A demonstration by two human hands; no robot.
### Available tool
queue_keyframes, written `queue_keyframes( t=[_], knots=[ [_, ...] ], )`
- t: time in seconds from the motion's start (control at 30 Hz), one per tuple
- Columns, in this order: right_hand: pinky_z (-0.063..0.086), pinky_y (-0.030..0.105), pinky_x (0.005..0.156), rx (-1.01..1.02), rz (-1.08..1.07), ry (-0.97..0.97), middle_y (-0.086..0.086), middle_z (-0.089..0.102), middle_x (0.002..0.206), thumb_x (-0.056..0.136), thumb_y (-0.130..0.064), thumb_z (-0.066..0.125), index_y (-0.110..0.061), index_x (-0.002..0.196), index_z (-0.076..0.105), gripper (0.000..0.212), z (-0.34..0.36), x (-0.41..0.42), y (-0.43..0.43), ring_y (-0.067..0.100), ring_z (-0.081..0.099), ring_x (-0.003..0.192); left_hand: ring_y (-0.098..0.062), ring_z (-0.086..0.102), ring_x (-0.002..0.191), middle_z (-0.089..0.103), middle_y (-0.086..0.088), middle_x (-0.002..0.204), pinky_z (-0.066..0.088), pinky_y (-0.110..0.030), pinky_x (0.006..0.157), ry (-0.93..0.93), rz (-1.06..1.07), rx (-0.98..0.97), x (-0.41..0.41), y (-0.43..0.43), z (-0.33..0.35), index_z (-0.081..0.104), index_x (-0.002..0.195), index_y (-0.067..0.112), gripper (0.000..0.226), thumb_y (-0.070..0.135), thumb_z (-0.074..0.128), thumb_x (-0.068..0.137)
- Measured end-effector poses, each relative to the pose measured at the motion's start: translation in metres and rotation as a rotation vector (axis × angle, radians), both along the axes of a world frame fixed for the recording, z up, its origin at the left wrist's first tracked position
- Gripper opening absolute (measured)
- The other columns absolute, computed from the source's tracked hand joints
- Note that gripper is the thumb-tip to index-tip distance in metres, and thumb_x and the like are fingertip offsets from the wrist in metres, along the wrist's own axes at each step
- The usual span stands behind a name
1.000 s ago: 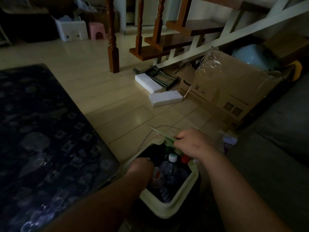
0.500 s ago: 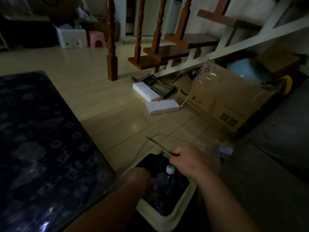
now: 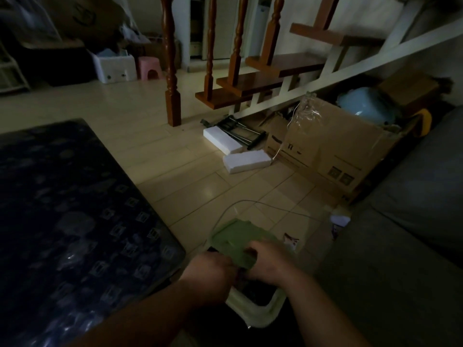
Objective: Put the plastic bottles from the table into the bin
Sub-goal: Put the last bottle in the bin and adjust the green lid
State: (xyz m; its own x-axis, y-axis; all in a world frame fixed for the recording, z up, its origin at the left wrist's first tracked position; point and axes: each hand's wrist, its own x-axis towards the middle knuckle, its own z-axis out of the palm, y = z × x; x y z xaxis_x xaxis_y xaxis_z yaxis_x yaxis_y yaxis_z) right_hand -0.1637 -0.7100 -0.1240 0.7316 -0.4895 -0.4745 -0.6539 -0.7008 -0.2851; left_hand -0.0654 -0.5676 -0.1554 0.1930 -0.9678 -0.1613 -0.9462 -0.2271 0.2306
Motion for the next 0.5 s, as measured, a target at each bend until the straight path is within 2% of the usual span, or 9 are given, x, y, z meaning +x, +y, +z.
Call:
queue_keyframes(
  t=[0.03,0.07,0.1,0.17,0.2,0.27,0.33,0.5],
  knots=[
    [0.047,0.036,0.095,-0.042,0.019,0.015,0.001,0.053,0.133,0.069,-0.053,0.074,-0.029,0.127,0.056,0.065,-0.009,0.000,0.007,0.027,0.053,0.119,-0.017,0.063,0.057,0.060,0.006,0.067,0.041,-0.017,0.044,-0.027,-0.034,-0.063,-0.002,0.005,-0.002,0.064,0.069,0.023,0.021,0.028,0.067,0.049],
    [0.044,0.037,0.095,-0.091,0.038,0.026,0.002,0.051,0.131,0.071,-0.051,0.072,-0.029,0.124,0.056,0.060,-0.017,-0.001,0.015,0.029,0.050,0.119,-0.021,0.064,0.071,0.063,0.001,0.080,0.047,-0.021,0.054,-0.019,-0.030,-0.100,-0.002,0.008,-0.006,0.065,0.081,0.023,0.025,0.023,0.062,0.056],
    [0.041,0.038,0.095,-0.145,0.062,0.024,0.002,0.050,0.128,0.073,-0.047,0.071,-0.029,0.121,0.056,0.053,-0.023,-0.002,0.023,0.030,0.048,0.119,-0.026,0.061,0.091,0.061,-0.004,0.100,0.050,-0.028,0.071,0.025,0.055,-0.100,-0.001,0.009,-0.010,0.062,0.098,0.020,0.034,0.018,0.055,0.065],
    [0.037,0.039,0.095,-0.231,0.103,-0.006,0.001,0.049,0.123,0.075,-0.042,0.065,-0.029,0.116,0.056,0.043,-0.033,-0.007,0.032,0.030,0.046,0.118,-0.030,0.041,0.126,0.043,-0.009,0.136,0.038,-0.036,0.103,0.053,0.205,-0.045,-0.002,0.007,-0.020,0.046,0.130,0.016,0.054,0.013,0.043,0.076],
    [0.036,0.039,0.095,-0.243,0.115,-0.023,0.001,0.049,0.123,0.076,-0.041,0.063,-0.029,0.115,0.057,0.041,-0.036,-0.009,0.035,0.030,0.045,0.117,-0.029,0.031,0.137,0.033,-0.010,0.148,0.029,-0.035,0.112,0.081,0.251,-0.021,-0.002,0.007,-0.022,0.037,0.140,0.014,0.061,0.013,0.041,0.079],
    [0.035,0.038,0.092,-0.216,0.144,-0.034,0.002,0.048,0.121,0.077,-0.046,0.061,-0.030,0.116,0.059,0.042,-0.043,-0.012,0.035,0.029,0.044,0.115,-0.026,0.020,0.145,0.018,-0.009,0.159,0.020,-0.031,0.117,0.149,0.268,0.056,-0.002,0.007,-0.034,0.024,0.150,0.012,0.068,0.010,0.041,0.084],
    [0.039,0.037,0.091,-0.144,0.154,-0.031,0.004,0.047,0.119,0.079,-0.051,0.060,-0.030,0.116,0.062,0.043,-0.049,-0.014,0.035,0.029,0.045,0.113,-0.024,0.020,0.146,0.016,-0.011,0.160,0.017,-0.028,0.117,0.154,0.249,0.106,-0.003,0.006,-0.041,0.020,0.151,0.009,0.069,0.008,0.043,0.086],
    [0.043,0.033,0.096,-0.047,0.113,-0.064,0.010,0.047,0.125,0.086,-0.022,0.057,-0.024,0.119,0.063,0.034,-0.064,-0.017,0.037,0.032,0.048,0.118,-0.022,0.034,0.140,0.032,-0.009,0.153,0.028,-0.028,0.112,0.144,0.209,0.089,0.000,0.003,-0.051,0.034,0.145,0.013,0.060,0.012,0.047,0.086]
  ],
)
